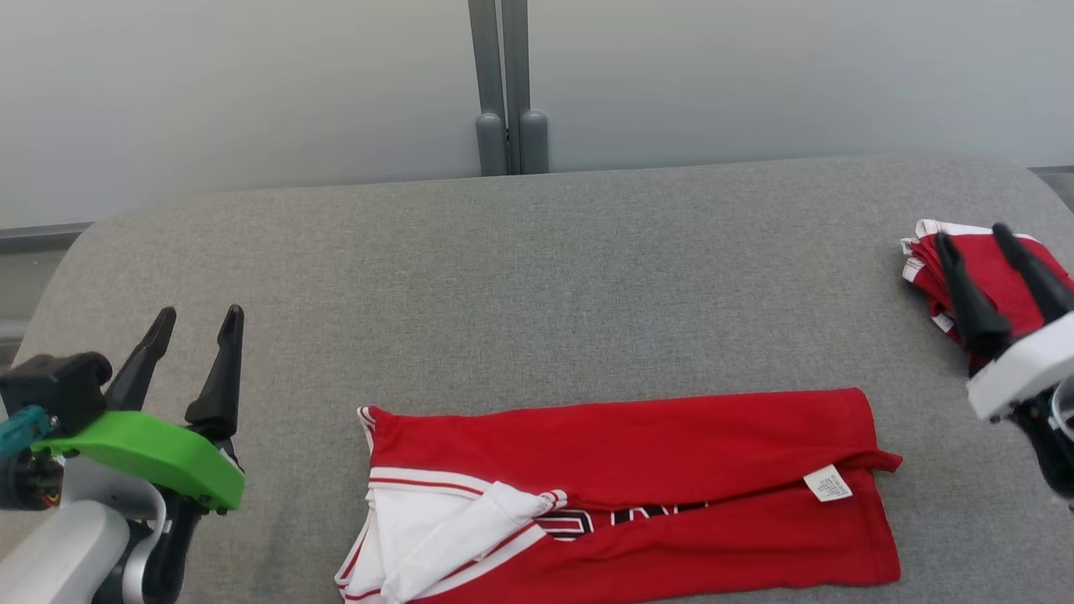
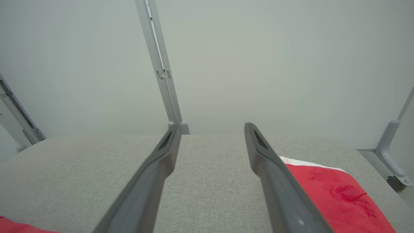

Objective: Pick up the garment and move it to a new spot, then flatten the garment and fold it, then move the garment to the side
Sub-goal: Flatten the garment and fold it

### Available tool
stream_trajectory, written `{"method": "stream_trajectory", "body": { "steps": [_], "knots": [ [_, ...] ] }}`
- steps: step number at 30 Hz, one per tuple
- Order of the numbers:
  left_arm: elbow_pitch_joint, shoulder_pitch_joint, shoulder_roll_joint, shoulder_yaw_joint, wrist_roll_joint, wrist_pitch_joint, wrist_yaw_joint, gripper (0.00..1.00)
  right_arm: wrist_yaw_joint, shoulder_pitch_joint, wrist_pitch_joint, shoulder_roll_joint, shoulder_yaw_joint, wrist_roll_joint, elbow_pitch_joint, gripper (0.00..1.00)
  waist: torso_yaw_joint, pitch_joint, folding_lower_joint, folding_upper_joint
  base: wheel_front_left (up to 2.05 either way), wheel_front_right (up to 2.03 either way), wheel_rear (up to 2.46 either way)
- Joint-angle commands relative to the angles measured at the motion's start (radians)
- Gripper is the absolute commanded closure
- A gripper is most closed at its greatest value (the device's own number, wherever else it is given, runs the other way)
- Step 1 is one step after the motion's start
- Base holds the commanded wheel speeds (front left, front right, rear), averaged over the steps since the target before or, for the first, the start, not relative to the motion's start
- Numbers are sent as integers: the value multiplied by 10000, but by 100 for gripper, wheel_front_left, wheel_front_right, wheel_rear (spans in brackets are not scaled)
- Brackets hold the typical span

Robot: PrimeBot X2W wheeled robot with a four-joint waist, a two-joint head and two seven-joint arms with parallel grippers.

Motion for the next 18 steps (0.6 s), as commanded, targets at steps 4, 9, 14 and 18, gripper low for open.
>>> {"method": "stream_trajectory", "body": {
  "steps": [4, 9, 14, 18],
  "knots": [
    [-227, 1029, -506, 713, 105, -442, 444, 0, 4, 1890, -34, 868, -1630, -1418, -876, 0, 139, -87, 0, 0, 0, 0, 0],
    [-618, 2397, -1846, 2633, 1668, -483, 455, 0, -1, 3735, -35, 1863, -3027, -2790, -1928, 0, 177, -55, 0, 0, 0, 0, 0],
    [-785, 3726, -3349, 4144, 3650, -488, -103, 0, 2, 4779, -36, 2806, -4033, -3552, -2367, 0, 176, -11, 0, 0, 0, 0, 0],
    [-693, 4337, -4314, 4928, 4975, -488, -632, 0, 2, 5121, -37, 3286, -4420, -4001, -2436, 0, 137, 56, 0, 0, 0, 0, 0]
  ]
}}
